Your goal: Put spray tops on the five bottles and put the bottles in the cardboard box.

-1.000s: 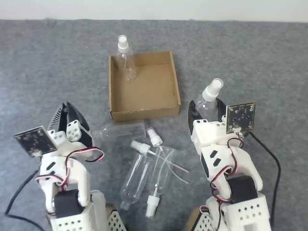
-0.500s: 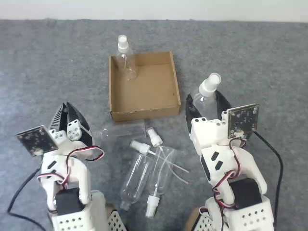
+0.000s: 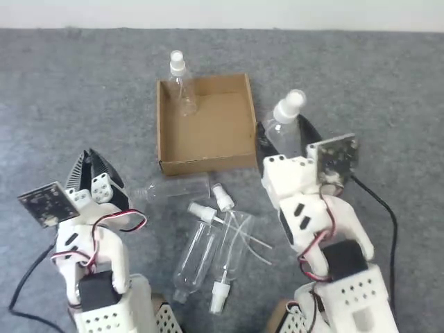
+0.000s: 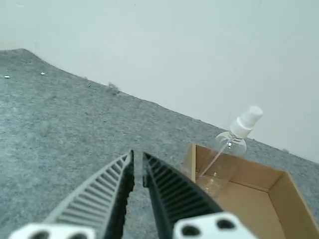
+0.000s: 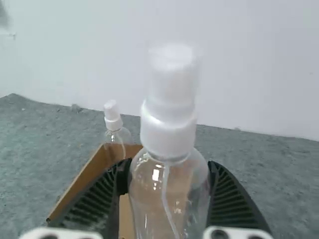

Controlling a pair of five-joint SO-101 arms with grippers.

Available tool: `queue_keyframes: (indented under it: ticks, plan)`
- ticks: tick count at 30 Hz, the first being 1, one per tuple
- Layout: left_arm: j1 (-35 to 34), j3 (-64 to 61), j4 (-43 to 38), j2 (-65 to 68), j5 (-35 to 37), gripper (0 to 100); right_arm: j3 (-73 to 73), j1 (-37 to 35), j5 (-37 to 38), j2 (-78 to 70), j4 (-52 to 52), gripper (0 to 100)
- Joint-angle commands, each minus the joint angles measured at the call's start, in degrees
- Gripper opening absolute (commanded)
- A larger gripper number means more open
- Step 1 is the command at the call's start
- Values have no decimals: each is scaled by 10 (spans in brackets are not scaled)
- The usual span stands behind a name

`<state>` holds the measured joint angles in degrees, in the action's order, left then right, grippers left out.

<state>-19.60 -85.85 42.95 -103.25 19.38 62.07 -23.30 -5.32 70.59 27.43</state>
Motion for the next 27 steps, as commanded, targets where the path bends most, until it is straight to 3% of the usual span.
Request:
queue_keyframes:
  ticks: [1,27]
  plan:
    - [-1,5,-18,-11,-1,27,-55,-22,7,-60,-48,114]
    - [-1,4,-18,-11,-1,27,-248,-24,6,-279,-51,114]
